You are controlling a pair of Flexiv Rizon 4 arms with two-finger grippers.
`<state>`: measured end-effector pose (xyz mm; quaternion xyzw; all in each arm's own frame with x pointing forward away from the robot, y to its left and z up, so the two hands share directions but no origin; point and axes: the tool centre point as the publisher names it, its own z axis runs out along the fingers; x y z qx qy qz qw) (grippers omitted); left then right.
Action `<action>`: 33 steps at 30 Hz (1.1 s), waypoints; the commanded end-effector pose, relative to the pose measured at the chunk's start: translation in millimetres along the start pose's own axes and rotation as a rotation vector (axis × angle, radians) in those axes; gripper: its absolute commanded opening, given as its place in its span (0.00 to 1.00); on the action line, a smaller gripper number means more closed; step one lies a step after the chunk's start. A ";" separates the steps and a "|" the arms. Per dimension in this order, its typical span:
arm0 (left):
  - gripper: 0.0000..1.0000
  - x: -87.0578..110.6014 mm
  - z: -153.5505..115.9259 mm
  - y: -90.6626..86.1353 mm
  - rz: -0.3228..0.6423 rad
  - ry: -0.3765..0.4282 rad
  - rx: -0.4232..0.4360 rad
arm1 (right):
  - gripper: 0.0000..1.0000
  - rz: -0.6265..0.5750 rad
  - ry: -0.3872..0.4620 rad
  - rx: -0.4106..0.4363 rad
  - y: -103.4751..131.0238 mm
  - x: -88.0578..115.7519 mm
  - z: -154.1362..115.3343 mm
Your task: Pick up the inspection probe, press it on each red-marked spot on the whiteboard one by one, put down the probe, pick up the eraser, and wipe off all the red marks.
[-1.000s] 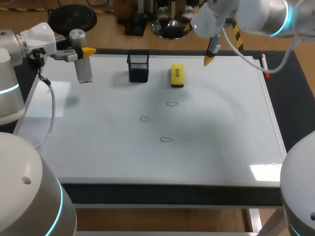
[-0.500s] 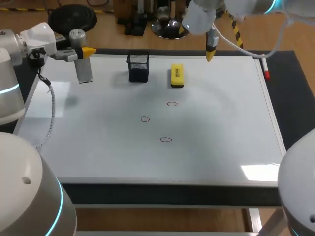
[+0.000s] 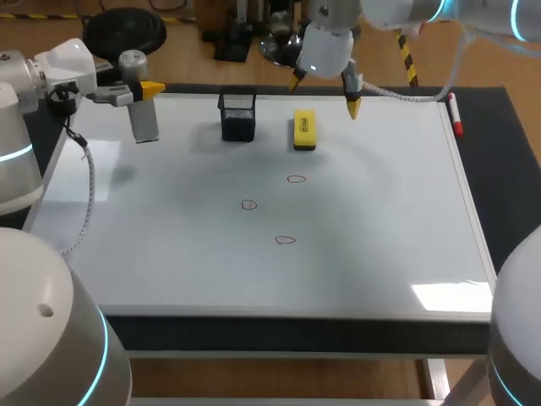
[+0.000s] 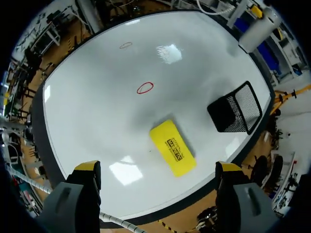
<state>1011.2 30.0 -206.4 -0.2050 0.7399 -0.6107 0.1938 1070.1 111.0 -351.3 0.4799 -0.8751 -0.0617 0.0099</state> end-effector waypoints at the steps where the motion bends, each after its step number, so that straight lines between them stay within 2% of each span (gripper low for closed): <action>1: 0.00 0.4 0.2 -0.1 0.002 -0.003 0.005 | 1.00 -0.150 0.061 -0.004 -2.7 -5.1 14.4; 10: 0.00 0.4 0.2 -0.1 0.002 -0.003 0.005 | 1.00 -0.372 0.033 0.031 5.1 -6.9 25.7; 15: 0.00 0.4 0.2 -0.1 0.002 -0.003 0.005 | 1.00 -0.412 0.004 0.041 7.4 -8.6 29.3; 27: 0.00 0.4 0.2 -0.1 0.002 -0.003 0.005 | 1.00 -0.524 0.058 0.062 12.7 -16.3 51.3; 33: 0.00 0.4 0.2 -0.1 0.002 -0.003 0.005 | 1.00 -0.538 0.080 0.059 7.9 -18.3 58.5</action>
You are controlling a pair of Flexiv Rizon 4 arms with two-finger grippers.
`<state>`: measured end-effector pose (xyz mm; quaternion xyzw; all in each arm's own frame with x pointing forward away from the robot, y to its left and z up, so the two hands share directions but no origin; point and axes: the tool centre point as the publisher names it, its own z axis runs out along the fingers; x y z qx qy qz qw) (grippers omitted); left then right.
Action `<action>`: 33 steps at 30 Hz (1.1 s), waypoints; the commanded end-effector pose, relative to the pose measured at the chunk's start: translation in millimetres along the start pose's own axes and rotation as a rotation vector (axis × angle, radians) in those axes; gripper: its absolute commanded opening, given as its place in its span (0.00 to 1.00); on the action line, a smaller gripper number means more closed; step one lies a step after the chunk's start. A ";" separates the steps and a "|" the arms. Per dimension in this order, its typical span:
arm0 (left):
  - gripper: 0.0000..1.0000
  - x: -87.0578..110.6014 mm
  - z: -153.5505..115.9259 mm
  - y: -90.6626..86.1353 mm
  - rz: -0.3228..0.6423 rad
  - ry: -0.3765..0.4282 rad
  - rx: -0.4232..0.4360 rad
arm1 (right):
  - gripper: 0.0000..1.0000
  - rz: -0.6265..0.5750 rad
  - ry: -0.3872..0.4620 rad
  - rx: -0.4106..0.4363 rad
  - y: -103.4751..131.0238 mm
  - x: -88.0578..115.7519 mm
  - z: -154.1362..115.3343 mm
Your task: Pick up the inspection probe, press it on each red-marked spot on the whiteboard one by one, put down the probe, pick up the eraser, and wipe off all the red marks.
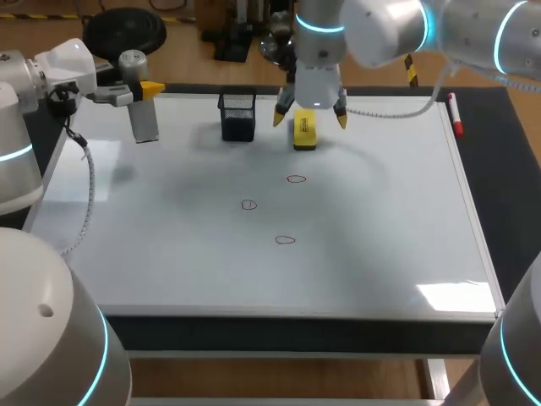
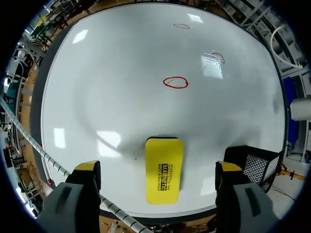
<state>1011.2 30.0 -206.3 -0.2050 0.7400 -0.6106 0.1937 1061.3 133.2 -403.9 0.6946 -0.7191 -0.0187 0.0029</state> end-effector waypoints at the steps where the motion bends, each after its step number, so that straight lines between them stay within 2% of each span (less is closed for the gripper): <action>1: 0.00 0.4 0.2 0.0 0.002 -0.003 0.005 | 1.00 -0.010 0.019 -0.014 -8.5 -3.7 4.6; 23: 0.00 0.4 0.2 0.0 0.002 -0.003 0.005 | 1.00 0.012 0.006 -0.029 -18.1 -3.8 15.5; 24: 0.00 0.4 0.2 0.0 0.002 -0.003 0.005 | 0.87 0.011 0.007 -0.031 -18.2 -3.8 15.7; 25: 0.00 0.4 0.2 0.0 0.002 -0.003 0.005 | 0.41 0.011 0.007 -0.033 -18.2 -3.8 15.8; 26: 0.00 0.4 0.2 0.0 0.002 -0.003 0.005 | 0.24 0.011 0.006 -0.033 -18.3 -3.8 15.8; 27: 0.00 0.4 0.2 0.0 0.002 -0.003 0.005 | 0.00 0.014 0.005 -0.033 -18.4 -3.7 15.7; 33: 0.00 0.4 0.2 0.0 0.002 -0.003 0.005 | 0.00 0.016 -0.007 -0.018 -16.7 -2.5 9.5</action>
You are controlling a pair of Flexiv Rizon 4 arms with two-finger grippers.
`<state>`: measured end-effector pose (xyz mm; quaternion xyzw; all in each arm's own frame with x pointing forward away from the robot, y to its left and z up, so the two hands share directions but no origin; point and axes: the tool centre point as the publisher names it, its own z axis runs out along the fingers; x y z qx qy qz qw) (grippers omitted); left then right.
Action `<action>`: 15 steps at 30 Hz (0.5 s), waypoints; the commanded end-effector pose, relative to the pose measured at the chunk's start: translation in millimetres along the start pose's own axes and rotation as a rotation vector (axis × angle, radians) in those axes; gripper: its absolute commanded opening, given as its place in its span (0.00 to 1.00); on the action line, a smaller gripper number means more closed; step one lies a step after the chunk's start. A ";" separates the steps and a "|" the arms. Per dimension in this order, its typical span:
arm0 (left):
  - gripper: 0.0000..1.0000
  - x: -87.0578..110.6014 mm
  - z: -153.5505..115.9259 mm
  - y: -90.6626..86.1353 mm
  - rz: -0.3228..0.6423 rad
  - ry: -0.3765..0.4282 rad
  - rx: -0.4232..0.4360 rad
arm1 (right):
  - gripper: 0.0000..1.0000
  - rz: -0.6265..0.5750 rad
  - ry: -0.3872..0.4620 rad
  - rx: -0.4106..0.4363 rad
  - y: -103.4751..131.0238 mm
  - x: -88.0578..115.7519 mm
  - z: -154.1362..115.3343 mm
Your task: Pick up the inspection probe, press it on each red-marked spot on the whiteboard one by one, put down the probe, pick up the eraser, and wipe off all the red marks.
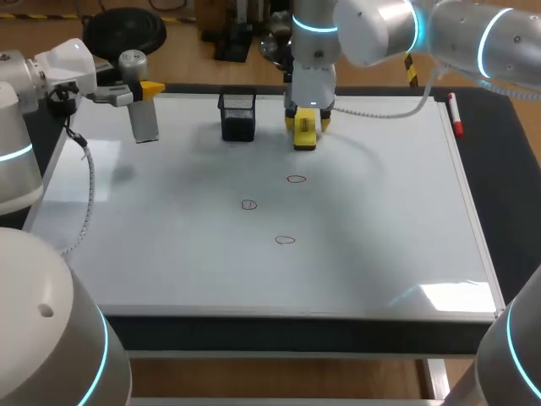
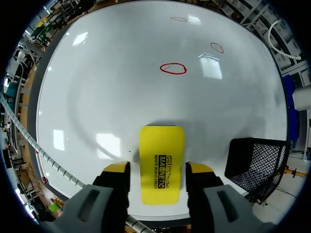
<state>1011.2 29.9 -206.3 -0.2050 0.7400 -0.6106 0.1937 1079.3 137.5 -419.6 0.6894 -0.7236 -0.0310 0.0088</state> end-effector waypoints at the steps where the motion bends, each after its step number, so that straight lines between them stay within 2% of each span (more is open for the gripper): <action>1: 0.00 0.4 0.2 0.0 0.002 -0.003 0.005 | 0.00 0.006 0.001 0.011 2.0 3.5 -7.1; 8: 0.00 0.4 0.2 0.0 0.002 -0.003 0.005 | 0.00 0.106 0.002 0.048 -0.6 22.4 -24.7; 15: 0.00 0.4 0.2 0.0 0.002 -0.003 0.005 | 0.00 0.325 -0.011 0.070 -0.5 67.4 -50.2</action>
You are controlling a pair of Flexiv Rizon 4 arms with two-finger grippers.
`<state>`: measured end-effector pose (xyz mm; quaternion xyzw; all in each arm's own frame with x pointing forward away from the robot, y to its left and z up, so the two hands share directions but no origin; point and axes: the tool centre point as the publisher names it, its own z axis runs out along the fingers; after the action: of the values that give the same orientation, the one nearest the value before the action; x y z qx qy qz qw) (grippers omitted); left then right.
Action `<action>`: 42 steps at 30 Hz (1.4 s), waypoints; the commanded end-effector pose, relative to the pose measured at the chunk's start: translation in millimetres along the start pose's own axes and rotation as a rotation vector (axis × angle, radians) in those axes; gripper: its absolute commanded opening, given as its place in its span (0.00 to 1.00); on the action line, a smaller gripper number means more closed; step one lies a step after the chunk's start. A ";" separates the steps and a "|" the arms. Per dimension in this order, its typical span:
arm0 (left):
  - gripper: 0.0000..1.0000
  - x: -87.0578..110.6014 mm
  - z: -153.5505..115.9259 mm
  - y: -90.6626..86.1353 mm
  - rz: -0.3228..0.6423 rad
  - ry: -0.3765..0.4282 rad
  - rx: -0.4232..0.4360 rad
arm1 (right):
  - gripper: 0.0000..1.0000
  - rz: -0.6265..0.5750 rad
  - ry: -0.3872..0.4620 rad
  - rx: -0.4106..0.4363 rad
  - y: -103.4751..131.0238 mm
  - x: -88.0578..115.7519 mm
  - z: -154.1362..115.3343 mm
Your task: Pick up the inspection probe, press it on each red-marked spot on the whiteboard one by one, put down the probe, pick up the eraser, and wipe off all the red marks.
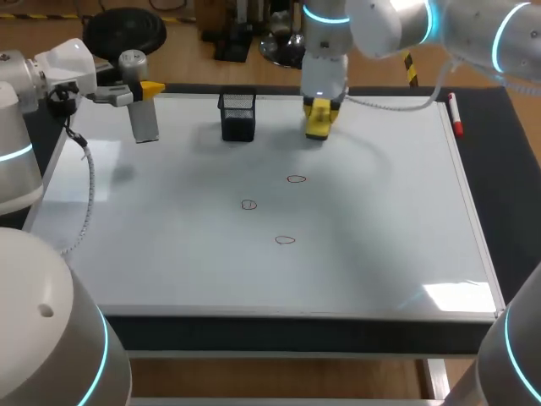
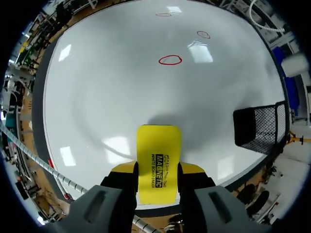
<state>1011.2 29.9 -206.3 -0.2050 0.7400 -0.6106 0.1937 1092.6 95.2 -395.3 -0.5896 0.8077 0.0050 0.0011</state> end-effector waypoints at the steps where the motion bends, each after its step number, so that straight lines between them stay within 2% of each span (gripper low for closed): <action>1: 0.00 0.4 0.2 0.0 0.002 -0.003 0.005 | 0.00 0.094 -0.017 0.017 4.0 37.0 -26.9; 9: 0.00 0.4 0.2 0.0 0.002 -0.003 0.005 | 0.00 0.334 0.020 0.016 10.0 95.2 -36.4; 16: 0.00 0.4 0.2 0.0 0.002 -0.003 0.005 | 0.00 0.522 0.000 0.000 25.6 141.6 -34.0; 26: 0.00 0.4 0.2 0.0 0.002 -0.003 0.005 | 0.00 0.697 -0.005 -0.006 49.2 194.8 -29.9; 32: 0.00 0.4 0.2 0.0 0.002 -0.003 0.005 | 0.00 0.733 -0.014 -0.005 54.0 208.6 -28.5; 42: 0.00 0.4 0.2 0.0 0.002 -0.003 0.005 | 0.00 0.749 -0.034 -0.010 56.2 209.1 -27.8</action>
<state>1011.2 29.9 -206.3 -0.2050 0.7400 -0.6106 0.1937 977.9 -85.6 -369.6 -0.2524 0.9674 0.0196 0.0067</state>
